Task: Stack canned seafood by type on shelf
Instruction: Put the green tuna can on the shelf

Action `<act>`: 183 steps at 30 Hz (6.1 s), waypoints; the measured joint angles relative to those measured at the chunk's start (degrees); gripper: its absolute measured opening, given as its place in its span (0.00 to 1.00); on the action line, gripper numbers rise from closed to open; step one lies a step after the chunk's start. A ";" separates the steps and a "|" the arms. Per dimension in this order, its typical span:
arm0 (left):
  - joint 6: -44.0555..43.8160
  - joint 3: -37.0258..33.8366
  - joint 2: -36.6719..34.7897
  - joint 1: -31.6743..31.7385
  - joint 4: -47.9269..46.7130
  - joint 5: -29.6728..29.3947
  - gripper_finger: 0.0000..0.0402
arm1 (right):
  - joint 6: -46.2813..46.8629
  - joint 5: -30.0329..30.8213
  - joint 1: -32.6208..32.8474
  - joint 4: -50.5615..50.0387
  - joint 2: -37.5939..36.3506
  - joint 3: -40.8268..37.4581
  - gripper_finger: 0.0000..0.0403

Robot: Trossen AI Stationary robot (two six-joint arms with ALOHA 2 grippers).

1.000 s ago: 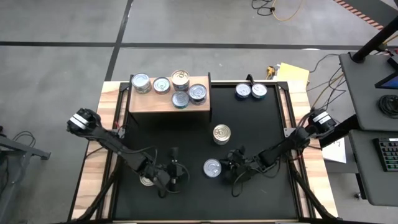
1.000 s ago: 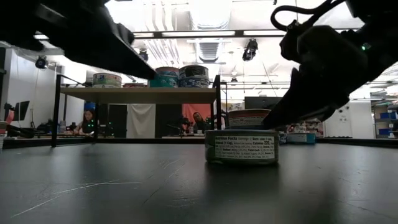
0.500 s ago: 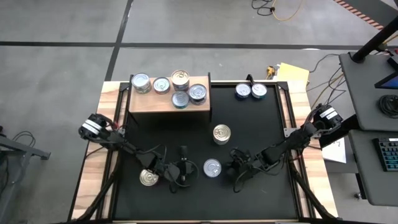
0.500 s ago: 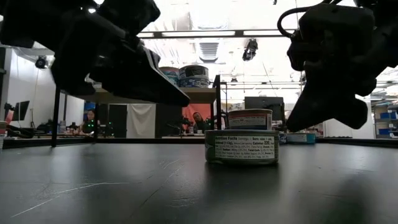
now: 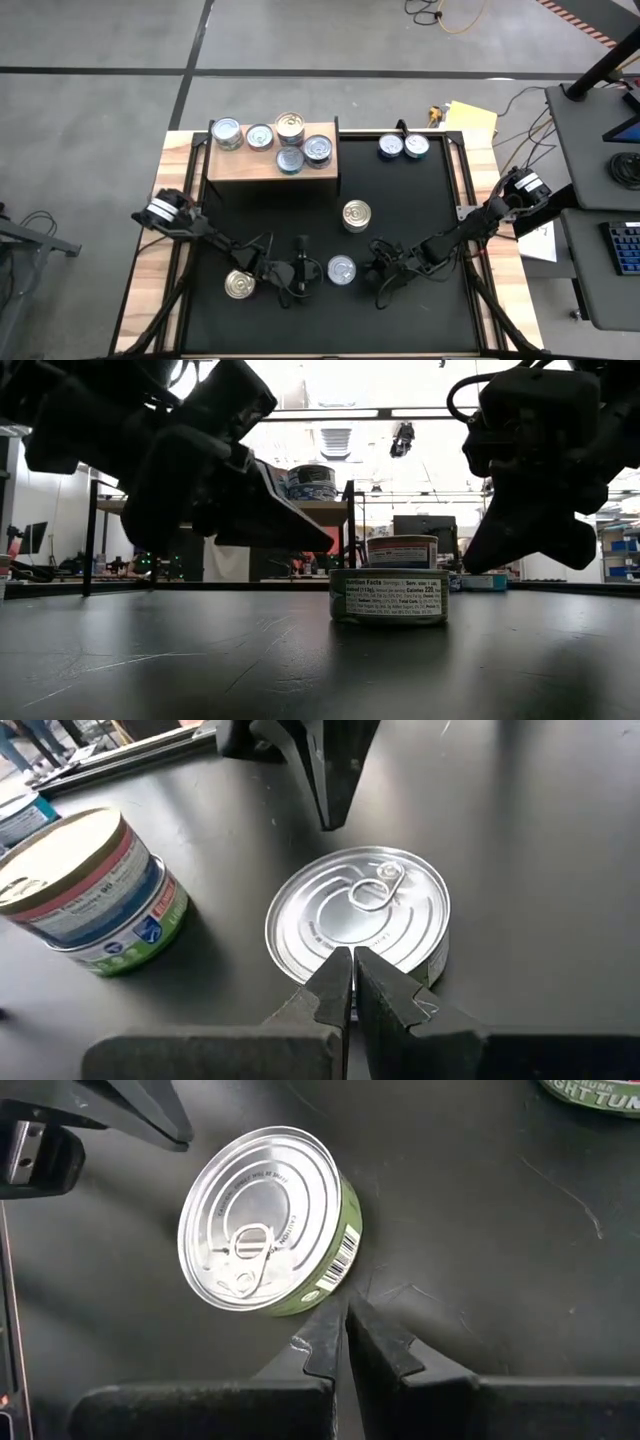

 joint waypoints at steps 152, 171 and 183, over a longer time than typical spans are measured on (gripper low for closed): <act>-4.40 -1.56 4.61 1.21 6.19 6.82 0.00 | -15.86 -2.11 -5.56 15.01 4.13 2.21 0.90; -3.10 -1.49 4.54 1.80 8.69 6.54 0.00 | -10.51 -6.58 -7.50 6.62 4.63 4.35 0.83; -8.20 -1.31 5.85 1.89 9.38 8.12 0.00 | -8.71 -6.40 -7.65 2.02 3.08 4.35 0.80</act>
